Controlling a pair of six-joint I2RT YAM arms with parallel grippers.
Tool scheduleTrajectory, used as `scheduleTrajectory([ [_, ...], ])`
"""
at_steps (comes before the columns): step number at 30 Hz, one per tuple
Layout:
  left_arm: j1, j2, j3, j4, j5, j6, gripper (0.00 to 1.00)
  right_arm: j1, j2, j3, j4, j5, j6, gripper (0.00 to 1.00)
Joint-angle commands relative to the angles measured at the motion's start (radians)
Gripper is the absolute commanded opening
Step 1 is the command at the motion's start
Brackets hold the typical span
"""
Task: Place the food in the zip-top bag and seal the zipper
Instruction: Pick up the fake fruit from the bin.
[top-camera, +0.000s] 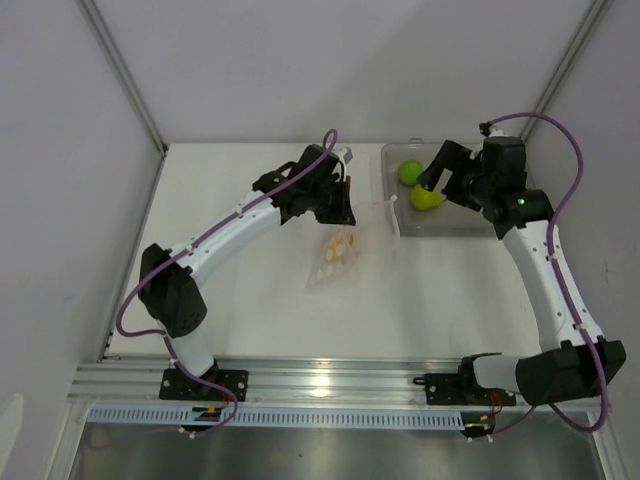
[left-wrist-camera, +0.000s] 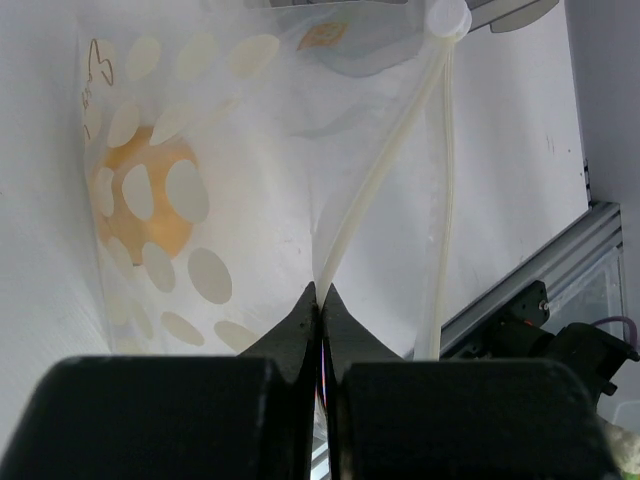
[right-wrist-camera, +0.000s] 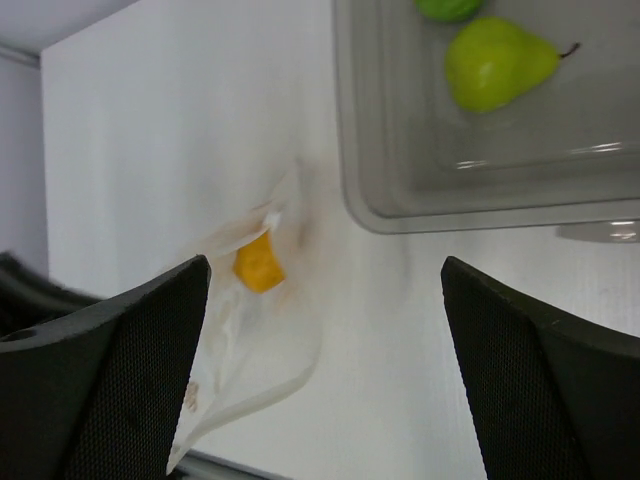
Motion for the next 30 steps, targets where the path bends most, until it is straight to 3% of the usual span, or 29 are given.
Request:
scheduleTrajectory([
  [1,0.014,-0.020,0.028,0.026,-0.004,-0.006,0.01,-0.096,0.096,0.032,0.064,-0.057,-0.070,0.99],
  [7,0.039,-0.015,0.079,0.006,0.029,-0.003,0.01,-0.126,0.408,0.226,0.068,-0.045,-0.182,1.00],
  [13,0.046,-0.052,0.036,0.055,0.081,-0.025,0.01,-0.129,0.648,0.338,0.095,0.024,-0.271,0.99],
  [18,0.046,-0.083,-0.032,0.113,0.156,-0.044,0.01,-0.129,0.733,0.333,0.178,-0.026,-0.428,0.99],
  [30,0.043,-0.087,-0.072,0.190,0.213,-0.078,0.01,-0.140,0.854,0.414,0.189,0.000,-0.512,0.99],
])
